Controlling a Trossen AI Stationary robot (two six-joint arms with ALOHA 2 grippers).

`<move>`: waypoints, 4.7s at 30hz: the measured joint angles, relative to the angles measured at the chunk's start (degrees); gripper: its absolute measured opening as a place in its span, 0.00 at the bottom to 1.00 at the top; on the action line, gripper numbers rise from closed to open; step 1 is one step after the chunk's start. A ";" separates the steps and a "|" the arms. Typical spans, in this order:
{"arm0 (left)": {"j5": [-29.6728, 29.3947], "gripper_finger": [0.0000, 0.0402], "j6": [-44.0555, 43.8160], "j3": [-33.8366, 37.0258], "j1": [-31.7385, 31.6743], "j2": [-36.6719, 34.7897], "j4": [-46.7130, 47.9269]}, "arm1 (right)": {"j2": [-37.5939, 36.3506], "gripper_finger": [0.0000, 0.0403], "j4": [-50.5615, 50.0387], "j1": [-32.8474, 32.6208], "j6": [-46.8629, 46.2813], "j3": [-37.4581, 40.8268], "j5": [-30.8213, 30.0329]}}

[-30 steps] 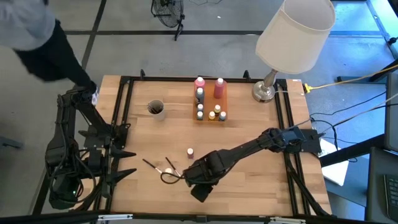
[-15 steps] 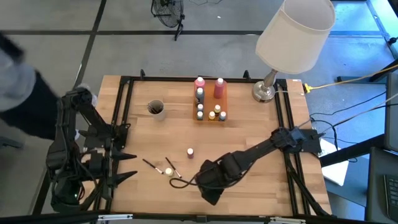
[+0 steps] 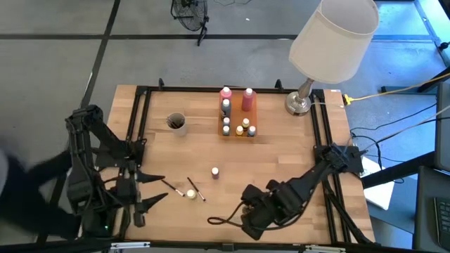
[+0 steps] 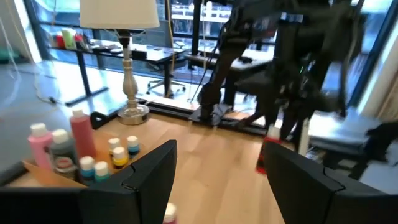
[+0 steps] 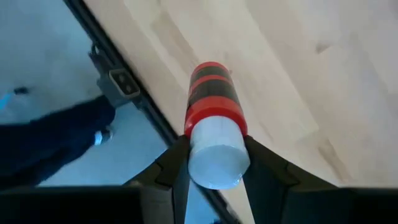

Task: Pick & Place Paint Supplies
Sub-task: Put the small red paint bottle into the orange bin

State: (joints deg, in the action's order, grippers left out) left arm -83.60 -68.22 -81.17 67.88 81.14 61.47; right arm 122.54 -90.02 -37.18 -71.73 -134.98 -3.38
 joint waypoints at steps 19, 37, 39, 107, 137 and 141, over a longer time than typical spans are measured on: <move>3.63 0.58 44.91 0.00 -11.72 -7.06 0.00 | -14.10 0.30 0.00 3.77 1.73 -0.02 -19.51; 30.70 0.58 50.53 0.00 -26.85 -21.66 0.00 | -17.75 0.30 0.00 20.76 19.78 -0.02 -19.34; 30.78 0.58 50.41 0.00 -27.51 -22.66 0.00 | -17.75 0.30 0.00 22.97 22.21 -0.02 -17.28; 29.23 0.58 48.03 0.00 -28.68 -25.04 0.00 | -13.56 0.30 0.02 42.90 60.70 25.24 -1.87; 29.23 0.58 50.42 0.00 -28.67 -25.04 0.00 | -10.25 0.30 6.05 42.81 67.71 25.18 -3.67; 29.23 0.58 50.43 0.00 -28.68 -25.04 0.02 | -9.27 0.30 5.24 42.81 68.29 25.16 -4.38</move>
State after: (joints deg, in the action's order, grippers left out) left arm -54.37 -17.79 -81.17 39.20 56.10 61.49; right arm 113.27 -84.78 5.63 -3.45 -109.82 -7.76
